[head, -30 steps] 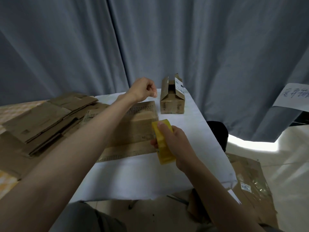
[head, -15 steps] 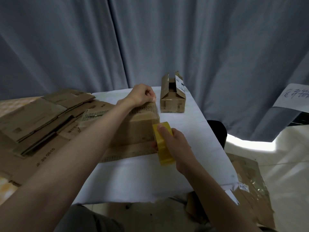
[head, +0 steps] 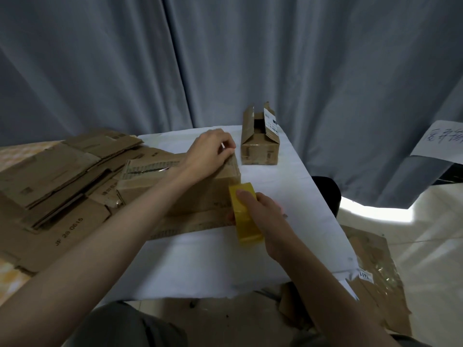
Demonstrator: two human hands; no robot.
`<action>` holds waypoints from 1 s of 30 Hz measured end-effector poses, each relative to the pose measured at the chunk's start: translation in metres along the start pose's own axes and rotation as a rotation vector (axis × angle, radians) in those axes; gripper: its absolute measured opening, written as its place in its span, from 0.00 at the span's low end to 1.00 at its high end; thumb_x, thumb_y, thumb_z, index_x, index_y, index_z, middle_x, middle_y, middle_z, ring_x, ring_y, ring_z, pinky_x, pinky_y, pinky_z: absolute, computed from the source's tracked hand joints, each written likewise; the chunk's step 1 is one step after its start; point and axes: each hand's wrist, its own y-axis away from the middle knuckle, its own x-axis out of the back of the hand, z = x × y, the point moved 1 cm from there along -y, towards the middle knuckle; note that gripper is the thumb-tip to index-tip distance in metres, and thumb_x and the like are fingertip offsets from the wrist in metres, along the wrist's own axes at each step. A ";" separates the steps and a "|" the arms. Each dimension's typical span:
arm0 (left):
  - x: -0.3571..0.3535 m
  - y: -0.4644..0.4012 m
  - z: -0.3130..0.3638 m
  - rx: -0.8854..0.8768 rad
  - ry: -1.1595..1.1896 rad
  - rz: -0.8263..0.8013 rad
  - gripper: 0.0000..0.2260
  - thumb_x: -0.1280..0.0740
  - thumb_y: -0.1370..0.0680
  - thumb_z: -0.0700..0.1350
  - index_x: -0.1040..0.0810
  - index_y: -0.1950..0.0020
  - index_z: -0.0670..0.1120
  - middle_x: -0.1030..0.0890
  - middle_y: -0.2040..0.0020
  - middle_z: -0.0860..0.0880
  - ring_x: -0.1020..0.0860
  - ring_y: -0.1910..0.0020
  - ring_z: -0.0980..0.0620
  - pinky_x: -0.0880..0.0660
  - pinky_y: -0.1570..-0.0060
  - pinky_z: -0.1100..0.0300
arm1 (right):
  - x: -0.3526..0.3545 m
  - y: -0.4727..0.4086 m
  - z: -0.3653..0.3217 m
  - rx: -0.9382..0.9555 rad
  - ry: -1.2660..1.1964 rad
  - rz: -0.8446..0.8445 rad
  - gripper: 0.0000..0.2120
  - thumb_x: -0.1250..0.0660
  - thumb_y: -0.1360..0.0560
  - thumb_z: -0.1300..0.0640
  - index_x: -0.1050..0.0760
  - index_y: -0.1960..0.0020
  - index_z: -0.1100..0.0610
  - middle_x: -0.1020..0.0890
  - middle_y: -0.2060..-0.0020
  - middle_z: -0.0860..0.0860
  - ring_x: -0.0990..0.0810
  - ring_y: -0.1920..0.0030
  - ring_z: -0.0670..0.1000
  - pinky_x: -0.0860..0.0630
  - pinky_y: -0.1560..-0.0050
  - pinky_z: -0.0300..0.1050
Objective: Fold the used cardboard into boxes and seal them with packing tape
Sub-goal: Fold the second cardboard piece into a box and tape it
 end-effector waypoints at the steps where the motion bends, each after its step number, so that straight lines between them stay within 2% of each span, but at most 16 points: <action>1: 0.000 0.007 0.002 -0.034 -0.028 -0.024 0.06 0.33 0.20 0.47 0.17 0.47 0.48 0.19 0.48 0.51 0.23 0.50 0.53 0.23 0.46 0.55 | 0.001 0.000 0.000 -0.009 -0.003 -0.002 0.18 0.38 0.21 0.39 0.29 0.39 0.50 0.22 0.42 0.52 0.24 0.44 0.53 0.27 0.43 0.52; 4: 0.004 0.027 0.008 -0.064 -0.028 -0.091 0.16 0.34 0.20 0.54 0.19 0.37 0.46 0.23 0.39 0.49 0.25 0.42 0.51 0.28 0.42 0.58 | 0.001 -0.002 0.002 -0.068 -0.008 0.010 0.20 0.39 0.21 0.39 0.31 0.36 0.51 0.24 0.40 0.53 0.24 0.40 0.57 0.27 0.35 0.59; 6: 0.003 0.036 0.011 -0.006 -0.030 -0.186 0.30 0.35 0.24 0.65 0.25 0.30 0.46 0.29 0.32 0.50 0.29 0.37 0.52 0.31 0.39 0.59 | 0.004 -0.008 0.002 -0.132 -0.048 0.030 0.24 0.42 0.21 0.38 0.32 0.35 0.54 0.24 0.41 0.57 0.24 0.40 0.60 0.27 0.35 0.61; 7: 0.002 0.039 0.013 0.032 -0.059 -0.242 0.38 0.38 0.27 0.71 0.29 0.26 0.48 0.32 0.30 0.52 0.30 0.35 0.52 0.32 0.39 0.58 | 0.007 -0.012 0.001 -0.107 -0.029 0.045 0.24 0.44 0.20 0.39 0.30 0.36 0.56 0.22 0.43 0.59 0.22 0.41 0.60 0.25 0.38 0.59; 8: 0.001 0.040 0.014 0.061 -0.095 -0.289 0.43 0.41 0.30 0.76 0.33 0.23 0.49 0.35 0.27 0.54 0.32 0.33 0.52 0.32 0.40 0.58 | 0.014 -0.017 -0.001 -0.033 0.057 0.075 0.22 0.46 0.19 0.42 0.26 0.41 0.58 0.20 0.47 0.59 0.20 0.45 0.58 0.23 0.43 0.54; 10: -0.002 0.042 0.014 0.089 -0.145 -0.342 0.48 0.45 0.34 0.80 0.39 0.21 0.52 0.39 0.26 0.57 0.33 0.32 0.52 0.35 0.44 0.58 | 0.033 -0.027 -0.004 0.141 0.311 0.198 0.17 0.45 0.18 0.52 0.22 0.54 0.58 0.18 0.57 0.55 0.19 0.56 0.53 0.24 0.55 0.47; 11: -0.003 0.043 0.013 0.094 -0.153 -0.354 0.49 0.45 0.34 0.81 0.41 0.21 0.52 0.40 0.26 0.57 0.33 0.32 0.52 0.36 0.46 0.58 | 0.044 -0.034 -0.005 0.206 0.460 0.264 0.15 0.43 0.19 0.55 0.21 0.56 0.58 0.17 0.57 0.54 0.19 0.57 0.53 0.24 0.55 0.47; 12: -0.004 0.044 0.012 0.095 -0.152 -0.361 0.50 0.45 0.35 0.81 0.42 0.21 0.53 0.39 0.26 0.57 0.33 0.32 0.51 0.36 0.46 0.57 | 0.055 -0.042 -0.003 0.232 0.610 0.295 0.12 0.41 0.20 0.56 0.19 0.53 0.57 0.17 0.54 0.54 0.19 0.53 0.54 0.24 0.51 0.48; 14: -0.005 0.045 0.010 0.102 -0.145 -0.380 0.51 0.47 0.36 0.83 0.43 0.20 0.54 0.40 0.25 0.57 0.34 0.30 0.50 0.35 0.45 0.55 | 0.067 -0.055 0.005 0.220 0.902 0.239 0.12 0.35 0.21 0.53 0.19 0.41 0.55 0.21 0.45 0.56 0.24 0.42 0.58 0.27 0.42 0.50; 16: -0.006 0.046 0.009 0.117 -0.144 -0.407 0.52 0.47 0.37 0.84 0.45 0.20 0.55 0.42 0.22 0.57 0.36 0.26 0.49 0.34 0.38 0.52 | 0.069 -0.065 0.018 0.215 1.027 0.162 0.13 0.33 0.22 0.52 0.20 0.39 0.53 0.24 0.46 0.56 0.26 0.40 0.59 0.27 0.42 0.50; 19: -0.003 0.047 0.009 0.143 -0.135 -0.450 0.55 0.47 0.39 0.85 0.48 0.19 0.57 0.46 0.20 0.58 0.41 0.23 0.50 0.37 0.31 0.49 | 0.066 -0.071 0.026 0.275 0.949 0.193 0.06 0.33 0.24 0.59 0.22 0.47 0.57 0.24 0.51 0.55 0.22 0.48 0.58 0.26 0.52 0.47; 22: -0.001 0.047 0.010 0.167 -0.108 -0.485 0.59 0.45 0.44 0.87 0.50 0.19 0.57 0.48 0.19 0.59 0.44 0.22 0.51 0.40 0.28 0.50 | 0.071 -0.069 0.016 0.304 0.794 0.255 0.05 0.33 0.26 0.62 0.25 0.51 0.57 0.19 0.55 0.56 0.20 0.53 0.58 0.22 0.51 0.51; 25: -0.002 0.046 0.011 0.166 -0.088 -0.500 0.61 0.44 0.46 0.87 0.50 0.19 0.58 0.48 0.20 0.60 0.44 0.23 0.51 0.40 0.29 0.51 | 0.078 -0.057 -0.008 0.557 0.617 0.378 0.04 0.30 0.25 0.59 0.21 0.53 0.52 0.18 0.56 0.51 0.20 0.57 0.51 0.21 0.53 0.53; 27: -0.002 0.046 0.009 0.169 -0.062 -0.502 0.61 0.43 0.46 0.87 0.49 0.19 0.58 0.47 0.21 0.62 0.43 0.23 0.52 0.39 0.31 0.53 | 0.076 -0.045 -0.026 0.720 0.406 0.306 0.04 0.29 0.25 0.59 0.20 0.55 0.50 0.18 0.58 0.45 0.18 0.62 0.47 0.18 0.60 0.45; 30: -0.002 0.046 0.004 0.174 -0.022 -0.513 0.61 0.41 0.46 0.86 0.49 0.19 0.59 0.47 0.22 0.64 0.44 0.24 0.54 0.42 0.36 0.58 | 0.068 -0.035 -0.039 0.863 0.311 0.135 0.06 0.27 0.25 0.60 0.20 0.48 0.57 0.18 0.54 0.47 0.16 0.57 0.48 0.19 0.57 0.37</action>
